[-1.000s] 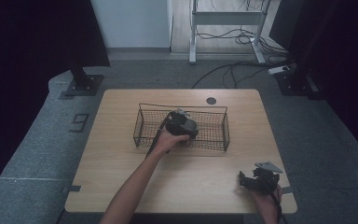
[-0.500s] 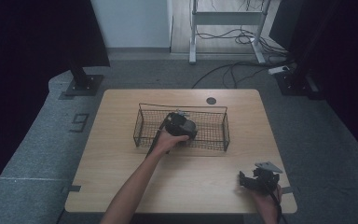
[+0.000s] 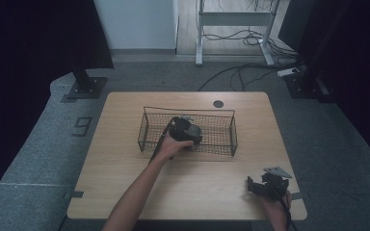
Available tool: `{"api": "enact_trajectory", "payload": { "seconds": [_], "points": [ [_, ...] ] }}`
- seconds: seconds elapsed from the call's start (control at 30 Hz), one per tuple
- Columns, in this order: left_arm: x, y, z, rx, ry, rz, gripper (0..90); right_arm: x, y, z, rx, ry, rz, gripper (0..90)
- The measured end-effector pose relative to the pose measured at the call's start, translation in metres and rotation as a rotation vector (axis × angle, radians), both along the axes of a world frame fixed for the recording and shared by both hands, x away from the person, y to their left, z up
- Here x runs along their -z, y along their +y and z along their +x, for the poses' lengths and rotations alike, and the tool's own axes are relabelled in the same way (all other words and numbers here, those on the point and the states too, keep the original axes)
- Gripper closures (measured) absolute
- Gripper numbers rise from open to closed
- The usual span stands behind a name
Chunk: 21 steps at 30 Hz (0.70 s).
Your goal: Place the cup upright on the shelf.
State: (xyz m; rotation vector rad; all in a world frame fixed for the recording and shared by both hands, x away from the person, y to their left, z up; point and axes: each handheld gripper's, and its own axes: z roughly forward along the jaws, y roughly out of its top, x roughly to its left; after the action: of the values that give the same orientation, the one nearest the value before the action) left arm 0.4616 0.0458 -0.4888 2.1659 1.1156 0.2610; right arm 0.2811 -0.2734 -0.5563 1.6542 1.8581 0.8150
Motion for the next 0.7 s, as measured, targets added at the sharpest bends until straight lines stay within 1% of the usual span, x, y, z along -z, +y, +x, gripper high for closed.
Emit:
{"api": "enact_trajectory", "payload": {
  "seconds": [0.13, 0.3, 0.43, 0.5, 0.57, 0.7],
  "points": [
    [-0.001, 0.001, -0.001, -0.011, -0.008, 0.016, 12.9, 0.000, 0.000, 0.000, 0.001, 0.000, 0.000, 6.0],
    [-0.003, 0.002, -0.002, -0.014, -0.016, 0.017, 12.6, 0.000, 0.000, 0.000, 0.001, 0.000, 0.000, 6.1],
    [-0.007, 0.004, -0.004, -0.007, -0.025, 0.001, 11.8, 0.000, 0.000, 0.000, 0.001, 0.000, 0.000, 6.1],
    [-0.011, 0.006, -0.006, -0.005, -0.041, -0.004, 11.2, 0.000, 0.000, 0.000, 0.001, 0.000, 0.000, 6.1],
    [-0.016, 0.009, -0.008, -0.013, -0.063, -0.024, 10.6, 0.000, 0.000, 0.000, 0.001, 0.000, 0.000, 6.1],
    [-0.027, 0.016, -0.013, -0.009, -0.091, -0.050, 10.4, 0.000, 0.000, 0.000, 0.001, 0.000, 0.000, 6.1]
  ]
}}
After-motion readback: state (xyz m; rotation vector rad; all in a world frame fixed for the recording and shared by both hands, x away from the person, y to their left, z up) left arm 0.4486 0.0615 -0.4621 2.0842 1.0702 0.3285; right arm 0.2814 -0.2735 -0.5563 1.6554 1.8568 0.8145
